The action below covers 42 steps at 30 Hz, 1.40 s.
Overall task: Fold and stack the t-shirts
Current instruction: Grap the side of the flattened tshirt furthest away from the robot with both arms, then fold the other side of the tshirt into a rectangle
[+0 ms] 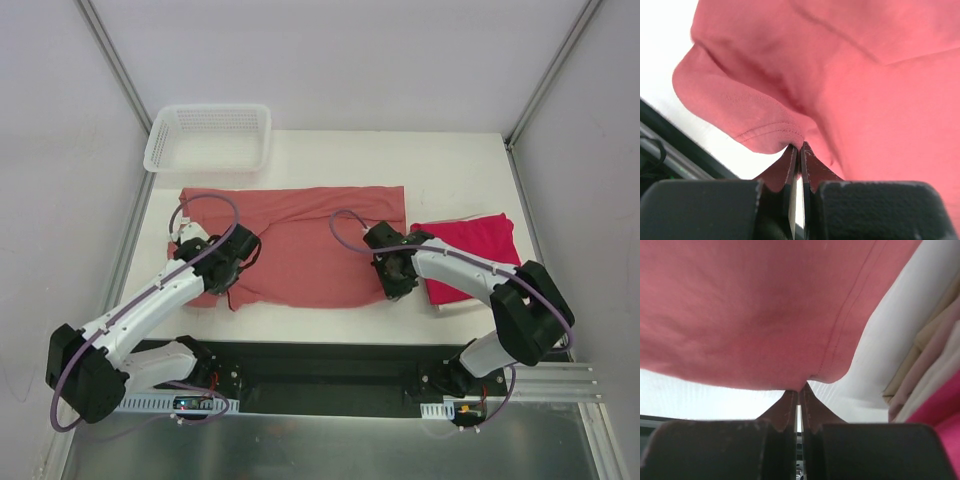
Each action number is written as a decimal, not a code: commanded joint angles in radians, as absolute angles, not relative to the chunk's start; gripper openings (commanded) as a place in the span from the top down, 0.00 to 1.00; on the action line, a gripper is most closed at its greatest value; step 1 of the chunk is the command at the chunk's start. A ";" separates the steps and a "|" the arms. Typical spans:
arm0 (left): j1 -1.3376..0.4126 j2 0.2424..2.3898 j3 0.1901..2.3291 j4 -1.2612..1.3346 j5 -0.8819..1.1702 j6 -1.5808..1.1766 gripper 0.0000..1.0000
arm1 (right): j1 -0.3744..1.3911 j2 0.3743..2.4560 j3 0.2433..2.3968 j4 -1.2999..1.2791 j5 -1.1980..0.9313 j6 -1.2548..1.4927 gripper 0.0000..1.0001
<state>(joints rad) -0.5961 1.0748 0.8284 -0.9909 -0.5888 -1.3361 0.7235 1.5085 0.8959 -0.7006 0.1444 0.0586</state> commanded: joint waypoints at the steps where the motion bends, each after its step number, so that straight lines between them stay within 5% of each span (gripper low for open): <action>1: -0.560 1.159 0.931 -0.936 -0.653 -1.171 1.00 | 0.689 1.516 1.015 -0.741 0.186 0.032 0.99; 24: -0.380 1.738 1.479 -0.696 -0.678 -0.660 1.00 | 0.503 1.716 1.353 -0.793 0.183 -0.017 0.99; 30: -0.335 1.861 1.554 -0.681 -0.617 -0.603 0.93 | 0.483 1.787 1.410 -0.805 0.184 -0.026 0.98; 37: -0.318 1.974 1.666 -0.683 -0.591 -0.562 0.66 | 0.463 1.879 1.502 -0.842 0.299 -0.020 0.85; 38: -0.318 1.976 1.681 -0.681 -0.591 -0.558 0.48 | 0.462 1.879 1.512 -0.839 0.299 -0.024 0.81; 39: -0.318 1.974 1.686 -0.681 -0.586 -0.554 0.43 | 0.465 1.878 1.514 -0.835 0.293 -0.025 0.72; 40: -0.318 1.961 1.689 -0.681 -0.580 -0.551 0.39 | 0.463 1.867 1.514 -0.828 0.287 -0.028 0.52; 42: -0.318 1.922 1.671 -0.681 -0.557 -0.552 0.23 | 0.465 1.850 1.503 -0.813 0.258 -0.029 0.41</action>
